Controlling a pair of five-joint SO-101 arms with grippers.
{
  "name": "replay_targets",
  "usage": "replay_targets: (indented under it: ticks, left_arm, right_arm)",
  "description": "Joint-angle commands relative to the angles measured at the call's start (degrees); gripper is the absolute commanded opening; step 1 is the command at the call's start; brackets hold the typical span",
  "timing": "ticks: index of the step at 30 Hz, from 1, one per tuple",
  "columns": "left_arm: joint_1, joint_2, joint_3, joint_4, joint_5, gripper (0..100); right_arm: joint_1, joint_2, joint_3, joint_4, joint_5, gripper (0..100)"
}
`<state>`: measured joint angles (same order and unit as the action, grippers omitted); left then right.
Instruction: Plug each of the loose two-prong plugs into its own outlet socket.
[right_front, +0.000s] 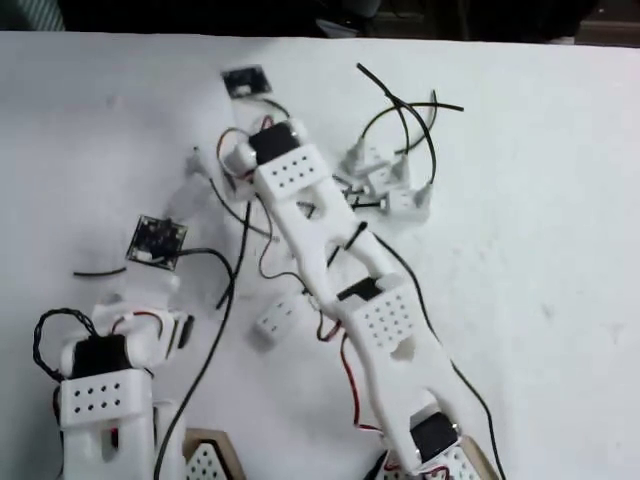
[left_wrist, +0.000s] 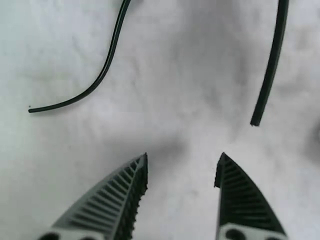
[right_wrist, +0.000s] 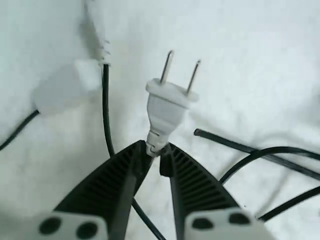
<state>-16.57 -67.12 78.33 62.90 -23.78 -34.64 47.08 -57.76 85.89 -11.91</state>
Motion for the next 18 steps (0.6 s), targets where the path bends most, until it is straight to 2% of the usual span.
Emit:
replay_targets:
  ticks: [1,8,18]
  left_arm:
    - [-0.31,-1.01,-0.09,-0.53,-0.35,23]
    - [-0.31,-1.01,-0.09,-0.53,-0.35,23]
    - [-0.31,-1.01,-0.09,-0.53,-0.35,23]
  right_arm:
    - [-0.40,-8.48,-1.14,-0.48,2.46,1.8]
    - [0.04,-17.89,-1.05,0.75,6.15,1.8]
    - [8.31,-25.19,-1.05,10.59,17.49,1.8]
